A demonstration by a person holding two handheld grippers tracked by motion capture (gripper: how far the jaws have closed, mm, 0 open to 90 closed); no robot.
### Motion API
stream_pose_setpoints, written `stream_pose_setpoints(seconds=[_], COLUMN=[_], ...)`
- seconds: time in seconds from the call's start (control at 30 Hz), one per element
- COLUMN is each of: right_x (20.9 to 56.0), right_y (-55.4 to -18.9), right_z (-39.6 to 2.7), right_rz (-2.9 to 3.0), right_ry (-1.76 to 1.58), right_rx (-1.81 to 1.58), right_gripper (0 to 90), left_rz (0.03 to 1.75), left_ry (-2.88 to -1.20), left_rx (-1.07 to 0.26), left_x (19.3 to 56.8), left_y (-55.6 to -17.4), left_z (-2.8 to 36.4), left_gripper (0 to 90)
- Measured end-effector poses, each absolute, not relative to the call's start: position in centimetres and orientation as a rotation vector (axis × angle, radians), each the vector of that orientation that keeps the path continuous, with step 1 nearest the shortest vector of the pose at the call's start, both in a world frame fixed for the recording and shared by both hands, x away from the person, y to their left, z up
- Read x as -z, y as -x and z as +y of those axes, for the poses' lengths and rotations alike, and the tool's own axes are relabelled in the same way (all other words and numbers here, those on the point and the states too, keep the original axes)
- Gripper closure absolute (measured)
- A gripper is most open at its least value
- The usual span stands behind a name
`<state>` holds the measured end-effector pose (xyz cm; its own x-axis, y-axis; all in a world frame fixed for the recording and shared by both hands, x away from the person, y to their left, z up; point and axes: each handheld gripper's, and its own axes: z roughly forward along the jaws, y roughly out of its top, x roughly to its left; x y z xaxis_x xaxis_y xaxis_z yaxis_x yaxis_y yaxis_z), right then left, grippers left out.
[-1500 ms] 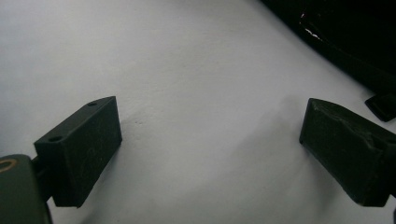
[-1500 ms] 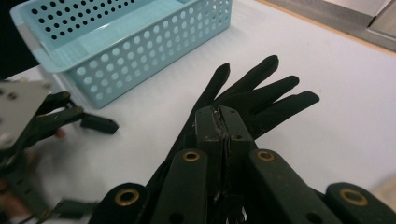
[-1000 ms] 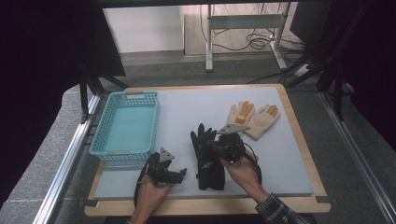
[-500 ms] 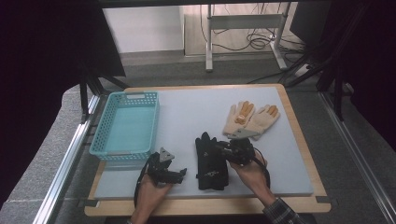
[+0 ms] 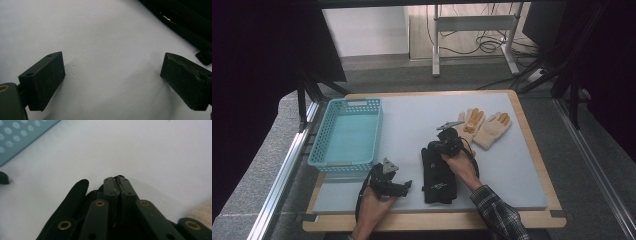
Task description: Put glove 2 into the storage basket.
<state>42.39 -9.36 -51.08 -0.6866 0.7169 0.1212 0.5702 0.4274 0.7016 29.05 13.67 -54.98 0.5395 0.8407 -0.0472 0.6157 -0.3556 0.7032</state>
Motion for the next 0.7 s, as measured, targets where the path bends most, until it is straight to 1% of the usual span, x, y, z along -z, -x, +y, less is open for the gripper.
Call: stream_pose_setpoints(seconds=[0.2,0.23,0.3,0.37,0.53,0.7], right_x=[49.5,49.7,50.2,50.0,47.7,47.5], right_y=[-41.6,-41.7,-41.9,-41.5,-38.0,-34.4], right_z=[-10.4,-10.6,-11.0,-11.4,-13.0,-14.1], right_rz=[2.409,2.417,2.436,2.431,2.497,2.585], right_ry=[-1.093,-1.095,-1.093,-1.082,-0.950,-0.875], right_rx=[-1.097,-1.091,-1.105,-1.147,-1.224,-1.237], right_gripper=[86.3,85.3,78.7,75.3,71.9,67.4], left_rz=[1.172,1.171,1.171,1.172,1.171,1.173], left_ry=[-2.096,-2.100,-2.098,-2.096,-2.095,-2.088], left_rx=[-0.424,-0.425,-0.425,-0.425,-0.425,-0.427], left_x=[55.0,55.0,55.0,55.0,55.0,55.0], left_y=[-29.1,-29.1,-29.1,-29.1,-29.1,-29.1], left_z=[13.7,13.7,13.7,13.7,13.7,13.6], left_gripper=[5.7,5.7,5.7,5.7,5.7,5.7])
